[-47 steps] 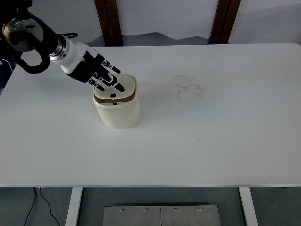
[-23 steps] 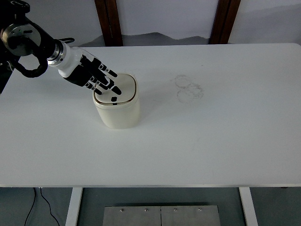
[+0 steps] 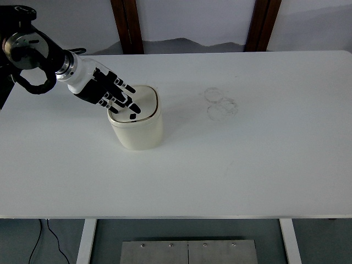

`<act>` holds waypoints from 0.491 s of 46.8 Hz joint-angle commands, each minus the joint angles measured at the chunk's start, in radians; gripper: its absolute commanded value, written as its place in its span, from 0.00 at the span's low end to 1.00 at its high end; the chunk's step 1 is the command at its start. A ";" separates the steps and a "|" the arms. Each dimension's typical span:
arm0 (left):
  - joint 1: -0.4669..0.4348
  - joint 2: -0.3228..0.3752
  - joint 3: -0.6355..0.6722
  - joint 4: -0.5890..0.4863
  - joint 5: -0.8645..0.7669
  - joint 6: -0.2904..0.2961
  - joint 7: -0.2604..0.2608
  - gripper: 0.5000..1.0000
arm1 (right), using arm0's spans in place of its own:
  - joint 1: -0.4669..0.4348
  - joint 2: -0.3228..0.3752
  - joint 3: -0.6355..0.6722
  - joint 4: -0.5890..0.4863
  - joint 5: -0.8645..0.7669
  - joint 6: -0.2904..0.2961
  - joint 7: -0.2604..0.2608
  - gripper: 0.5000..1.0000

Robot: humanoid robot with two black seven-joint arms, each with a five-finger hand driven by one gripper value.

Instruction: Close trash bin

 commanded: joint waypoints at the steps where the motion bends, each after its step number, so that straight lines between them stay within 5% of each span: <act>1: 0.001 0.001 0.000 0.000 0.000 0.000 0.000 1.00 | 0.000 0.000 0.000 0.000 0.000 0.000 0.000 0.99; 23: -0.015 0.001 -0.003 0.007 0.000 -0.001 0.000 1.00 | 0.000 0.000 0.000 0.000 0.000 0.000 0.000 0.99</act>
